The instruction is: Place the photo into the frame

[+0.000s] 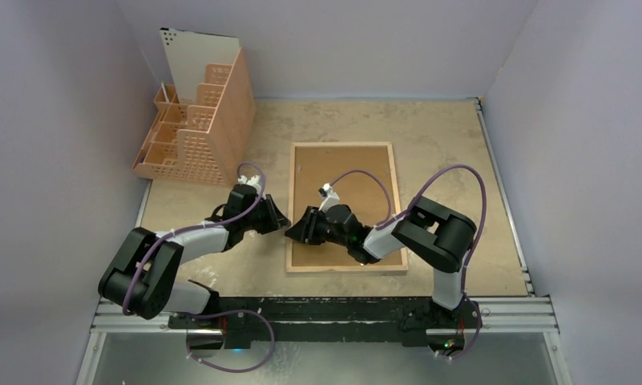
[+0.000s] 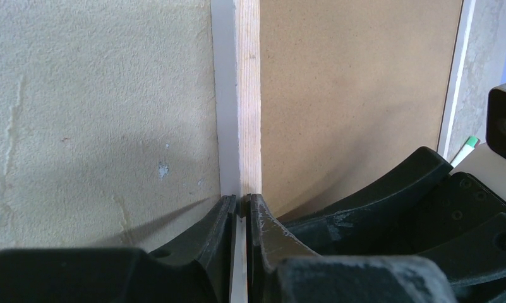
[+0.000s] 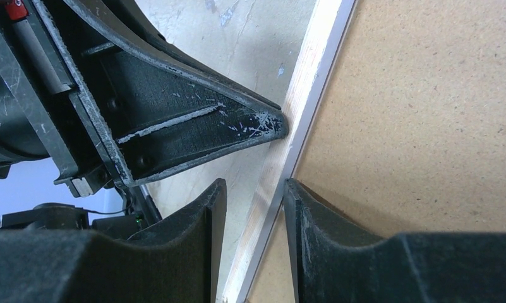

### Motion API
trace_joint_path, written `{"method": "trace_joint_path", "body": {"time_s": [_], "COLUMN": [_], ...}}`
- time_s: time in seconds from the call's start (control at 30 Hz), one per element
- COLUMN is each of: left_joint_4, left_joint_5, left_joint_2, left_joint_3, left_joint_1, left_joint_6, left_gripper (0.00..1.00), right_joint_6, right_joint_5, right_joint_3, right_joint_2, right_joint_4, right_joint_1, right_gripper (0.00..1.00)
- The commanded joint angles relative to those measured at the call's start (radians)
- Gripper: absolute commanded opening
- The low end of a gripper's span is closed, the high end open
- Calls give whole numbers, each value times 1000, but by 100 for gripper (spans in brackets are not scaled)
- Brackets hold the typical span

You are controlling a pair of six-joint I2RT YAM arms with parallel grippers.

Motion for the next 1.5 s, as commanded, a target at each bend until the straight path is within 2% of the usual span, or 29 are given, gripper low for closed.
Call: {"method": "trace_joint_path", "body": {"time_s": [0.0, 0.2, 0.37, 0.53, 0.7, 1.03, 1.1, 1.23, 1.47], "left_joint_4": [-37, -40, -52, -56, -39, -8, -1, 35, 65], "left_joint_5": [-4, -4, -16, -40, -59, -118, -138, -183, -160], "left_joint_2": [29, 30, 29, 31, 55, 116, 124, 118, 144], "left_joint_3": [3, 7, 22, 46, 65, 108, 111, 78, 61], "left_joint_1": [-7, -7, -7, -7, -8, -7, -7, -7, -7], "left_joint_6": [18, 18, 23, 20, 23, 42, 50, 54, 57], "left_gripper": [12, 12, 14, 18, 25, 39, 38, 27, 19], "right_joint_6": [-28, -18, -15, 108, 114, 63, 43, 26, 47], "right_joint_5": [-49, -32, 15, -8, 0, -28, -38, -26, 41], "right_joint_3": [-10, 1, 46, -57, -111, 106, 176, 328, 477], "right_joint_2": [1, 1, -47, -143, -228, -68, -17, 89, 203], "right_joint_4": [13, -5, -92, -29, -67, -194, -222, -295, -359], "right_joint_1": [6, 5, -15, -127, -227, -327, -335, -337, -338], "right_gripper": [41, 41, 42, 45, 52, 54, 54, 53, 51]}}
